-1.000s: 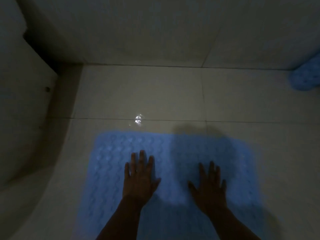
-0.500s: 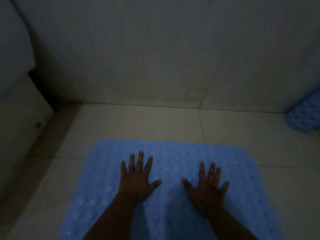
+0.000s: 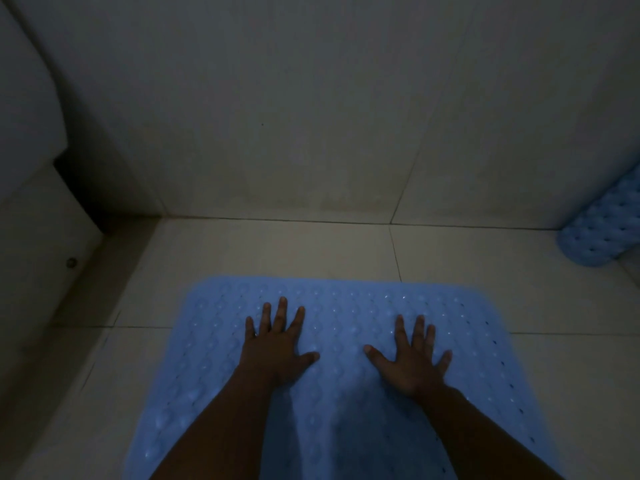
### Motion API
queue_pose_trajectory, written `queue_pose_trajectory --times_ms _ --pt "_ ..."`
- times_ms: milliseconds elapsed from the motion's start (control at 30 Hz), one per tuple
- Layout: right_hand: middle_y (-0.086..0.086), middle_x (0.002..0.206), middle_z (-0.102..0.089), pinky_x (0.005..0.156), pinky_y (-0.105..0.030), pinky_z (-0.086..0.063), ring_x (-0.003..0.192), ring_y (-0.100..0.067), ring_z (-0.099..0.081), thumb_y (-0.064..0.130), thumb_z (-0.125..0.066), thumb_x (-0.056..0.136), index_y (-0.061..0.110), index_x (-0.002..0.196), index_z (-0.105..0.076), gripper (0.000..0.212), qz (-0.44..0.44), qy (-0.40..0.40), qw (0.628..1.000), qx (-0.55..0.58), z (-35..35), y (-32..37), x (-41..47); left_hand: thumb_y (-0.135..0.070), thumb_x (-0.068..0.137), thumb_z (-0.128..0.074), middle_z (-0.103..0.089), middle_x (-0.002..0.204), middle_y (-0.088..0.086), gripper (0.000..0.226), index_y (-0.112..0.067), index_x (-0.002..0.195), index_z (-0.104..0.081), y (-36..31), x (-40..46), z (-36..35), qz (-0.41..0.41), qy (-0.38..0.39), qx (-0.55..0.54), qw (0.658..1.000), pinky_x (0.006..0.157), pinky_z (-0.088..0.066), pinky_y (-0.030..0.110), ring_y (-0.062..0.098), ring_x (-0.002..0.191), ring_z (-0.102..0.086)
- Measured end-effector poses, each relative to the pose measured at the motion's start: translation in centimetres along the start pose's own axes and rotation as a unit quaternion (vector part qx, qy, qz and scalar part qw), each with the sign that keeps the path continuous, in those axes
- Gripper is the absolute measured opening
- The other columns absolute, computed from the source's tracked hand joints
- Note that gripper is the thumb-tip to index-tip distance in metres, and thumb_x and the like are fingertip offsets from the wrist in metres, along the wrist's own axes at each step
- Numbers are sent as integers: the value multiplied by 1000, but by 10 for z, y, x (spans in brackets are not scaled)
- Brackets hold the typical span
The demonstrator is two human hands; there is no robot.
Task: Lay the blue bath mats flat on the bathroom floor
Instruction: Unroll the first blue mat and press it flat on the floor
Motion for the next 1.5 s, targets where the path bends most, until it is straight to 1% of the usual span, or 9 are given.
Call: queue_pose_trajectory --times_ms 267,433,600,733,933,1033,1200,1367,1500 --pt "0 157 41 115 -65 17 148 -28 33 95 -28 74 40 155 18 109 13 35 999 16 14 -2 2 -86 84 -36 33 163 4 105 -36 159 18 -1 -1 5 -4 7 2 1000 124 4 61 34 154 23" --pt "-2 161 35 118 -66 7 151 -31 26 92 -40 75 38 157 14 112 20 64 998 -9 26 -6 9 -85 85 -38 17 170 -1 100 -35 162 2 12 -6 12 -32 -9 -26 999 125 -7 55 26 158 9" --pt "-12 168 7 121 -62 -11 154 -36 5 81 -40 86 25 160 -7 99 11 19 999 -50 44 12 20 -88 76 -3 -9 171 -3 101 -35 162 -17 45 -8 25 -42 -109 -49 992 122 -20 50 23 157 -10" --pt "-10 169 2 123 -57 -10 155 -30 6 69 -43 94 23 159 -18 84 111 -61 992 -21 33 62 15 -75 79 2 3 172 2 97 -28 163 -10 72 -1 26 15 -158 -52 986 125 -9 50 27 158 9" --pt "-3 168 -14 124 -51 -16 156 -22 -1 56 -53 95 29 151 -40 63 256 -117 957 69 1 134 17 -78 95 -15 26 167 6 91 -23 162 12 99 16 2 44 -176 -43 983 126 10 48 25 152 29" --pt "-2 168 -16 125 -50 -15 156 -20 0 52 -54 96 30 146 -46 56 294 -131 944 73 -11 155 26 -78 96 -16 22 168 6 91 -22 162 10 101 16 -7 48 -225 -27 973 127 4 50 23 154 27" --pt "-6 165 -23 121 -52 -15 156 -24 -4 50 -51 96 28 140 -53 49 357 -168 917 57 -30 169 37 -80 94 -10 27 167 7 93 -20 161 14 102 16 -5 72 -207 -20 975 126 8 53 22 152 30" --pt "-5 163 -31 120 -54 -22 155 -25 -11 51 -47 96 26 134 -59 47 373 -186 907 61 -28 164 43 -67 99 -7 8 171 4 83 -15 163 -3 105 20 -4 66 -202 -31 977 127 1 50 19 157 13" --pt "-2 164 -29 123 -50 -17 155 -21 -10 45 -52 98 25 139 -56 47 337 -137 930 48 -10 180 43 -54 95 -18 -1 171 5 79 -15 163 -11 103 15 14 60 -160 -61 983 128 -1 47 22 158 2"
Point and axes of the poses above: each hand's wrist, its own x-axis towards the middle knuckle, its own z-axis out of the back of the hand, y = z × x, the point moved 2 cm from there along x, towards the middle knuckle
